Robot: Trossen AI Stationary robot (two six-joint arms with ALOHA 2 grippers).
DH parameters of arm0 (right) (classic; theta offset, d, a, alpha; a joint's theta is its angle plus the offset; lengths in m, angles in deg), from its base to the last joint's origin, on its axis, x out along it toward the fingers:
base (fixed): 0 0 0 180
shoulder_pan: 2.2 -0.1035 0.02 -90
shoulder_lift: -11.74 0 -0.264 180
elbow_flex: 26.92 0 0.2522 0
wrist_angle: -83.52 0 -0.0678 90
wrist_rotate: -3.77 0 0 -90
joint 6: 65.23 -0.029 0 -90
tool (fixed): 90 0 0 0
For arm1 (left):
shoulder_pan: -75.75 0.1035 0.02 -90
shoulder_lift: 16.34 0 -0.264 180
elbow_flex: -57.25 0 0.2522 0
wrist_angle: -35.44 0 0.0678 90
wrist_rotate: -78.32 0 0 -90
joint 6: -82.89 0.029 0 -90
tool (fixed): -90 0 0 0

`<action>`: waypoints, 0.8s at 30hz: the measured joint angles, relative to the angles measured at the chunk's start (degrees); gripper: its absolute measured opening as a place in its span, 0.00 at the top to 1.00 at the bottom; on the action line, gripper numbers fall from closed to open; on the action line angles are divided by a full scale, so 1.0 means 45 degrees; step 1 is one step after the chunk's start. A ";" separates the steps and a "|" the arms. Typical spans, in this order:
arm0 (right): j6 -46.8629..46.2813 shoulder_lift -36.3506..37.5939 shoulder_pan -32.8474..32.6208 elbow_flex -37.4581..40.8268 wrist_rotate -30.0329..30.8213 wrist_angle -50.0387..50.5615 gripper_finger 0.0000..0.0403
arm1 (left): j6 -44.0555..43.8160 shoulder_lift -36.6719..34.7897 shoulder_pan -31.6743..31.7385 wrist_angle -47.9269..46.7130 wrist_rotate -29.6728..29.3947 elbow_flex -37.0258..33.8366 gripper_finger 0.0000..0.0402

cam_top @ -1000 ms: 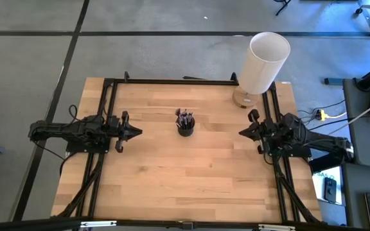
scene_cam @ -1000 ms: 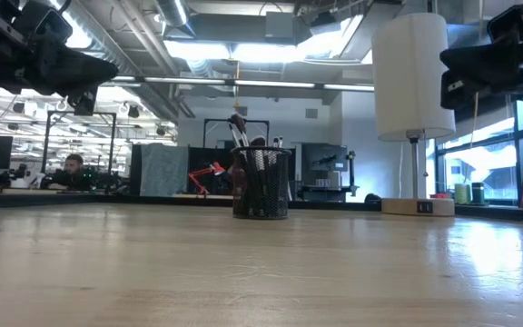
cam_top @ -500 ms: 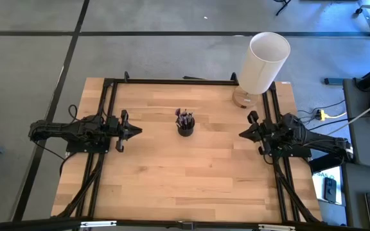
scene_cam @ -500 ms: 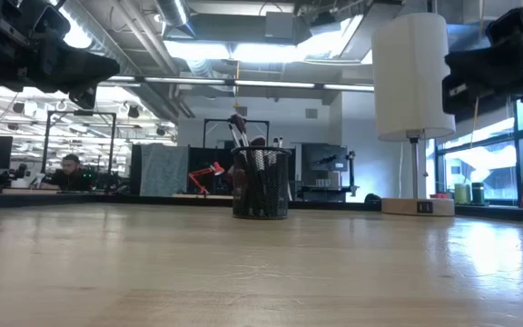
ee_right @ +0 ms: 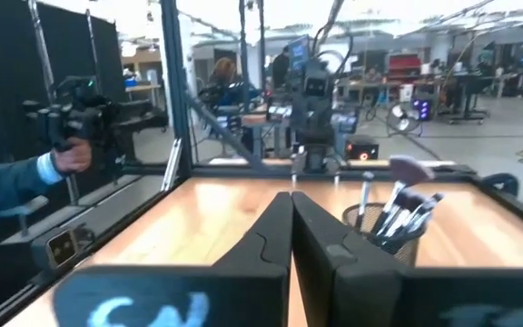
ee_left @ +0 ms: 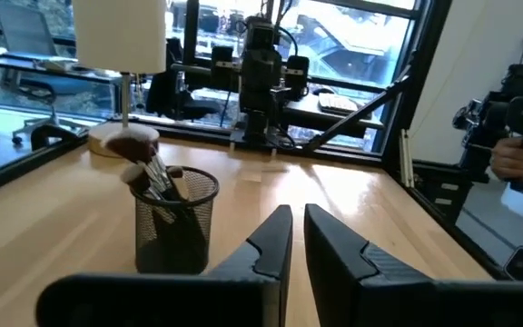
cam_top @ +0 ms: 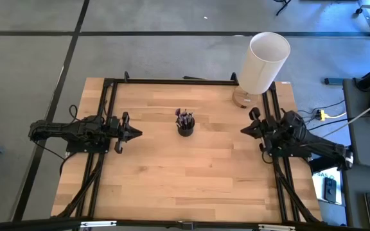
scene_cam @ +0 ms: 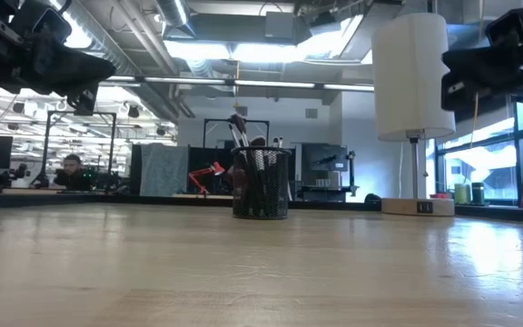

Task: Sort items
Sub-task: Return to Home Position

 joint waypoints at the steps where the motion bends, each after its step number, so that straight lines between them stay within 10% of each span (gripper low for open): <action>1: -0.0125 0.0000 0.0231 0.0000 -0.0133 -0.0167 0.98 | -0.0029 0.0000 0.0000 0.0000 -0.0011 0.0000 0.93; 13: -0.1251 -0.0019 0.0514 -0.0015 -0.0845 -0.2307 0.98 | 0.0030 0.0000 0.0000 0.0544 -0.0113 0.0000 0.93; 20: -0.0151 -0.0019 0.0514 -0.0015 0.4896 -0.0299 0.98 | 0.0354 0.0000 0.0000 0.0542 -0.0539 0.0000 0.93; 24: 0.0263 -0.0016 0.0514 -0.0010 0.5036 0.0065 0.98 | 0.0515 0.0000 0.0000 0.0467 -0.0513 0.0000 0.93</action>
